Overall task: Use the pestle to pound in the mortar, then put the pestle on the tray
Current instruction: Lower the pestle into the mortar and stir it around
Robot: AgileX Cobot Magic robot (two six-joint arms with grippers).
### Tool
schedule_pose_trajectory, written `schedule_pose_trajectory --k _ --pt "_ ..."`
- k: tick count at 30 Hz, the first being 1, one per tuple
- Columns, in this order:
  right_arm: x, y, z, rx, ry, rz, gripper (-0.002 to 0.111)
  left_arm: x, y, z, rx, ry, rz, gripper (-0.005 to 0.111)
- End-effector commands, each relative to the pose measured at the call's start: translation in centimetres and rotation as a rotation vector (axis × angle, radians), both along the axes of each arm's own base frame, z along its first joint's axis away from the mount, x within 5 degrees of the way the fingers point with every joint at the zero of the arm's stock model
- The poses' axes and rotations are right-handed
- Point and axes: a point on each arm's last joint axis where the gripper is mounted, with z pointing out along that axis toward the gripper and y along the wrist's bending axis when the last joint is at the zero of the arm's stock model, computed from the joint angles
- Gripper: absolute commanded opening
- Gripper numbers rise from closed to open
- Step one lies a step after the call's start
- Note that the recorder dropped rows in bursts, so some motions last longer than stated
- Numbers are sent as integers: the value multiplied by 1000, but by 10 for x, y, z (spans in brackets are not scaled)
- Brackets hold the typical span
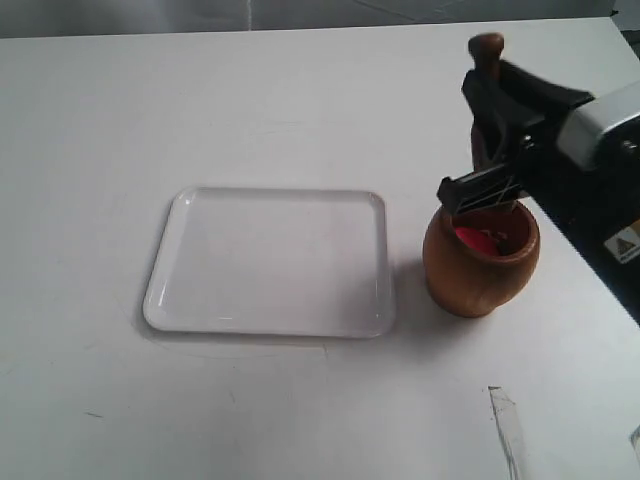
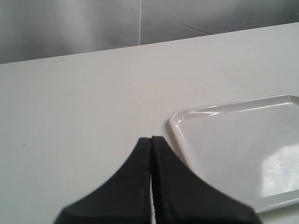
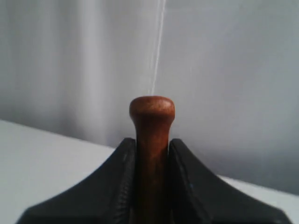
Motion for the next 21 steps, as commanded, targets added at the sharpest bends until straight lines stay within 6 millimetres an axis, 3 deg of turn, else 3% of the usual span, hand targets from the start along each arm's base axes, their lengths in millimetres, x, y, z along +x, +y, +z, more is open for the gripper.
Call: schedule_pose_trajectory --k 1,5,9,13,21 --pt "-12 -5 32 87 -136 53 0 0 -1 0 -15 -4 -6 0" --pt "-15 -10 20 59 -93 40 0 0 -1 0 -15 -4 -6 0" --pt "-17 -16 -17 -49 43 6 0 0 -1 0 -15 -4 -6 0" --pt "-11 -11 -37 -123 119 6 0 0 -1 0 -15 -4 -6 0" --pt "3 4 -45 -143 137 15 0 0 -1 0 -15 -4 -6 0"
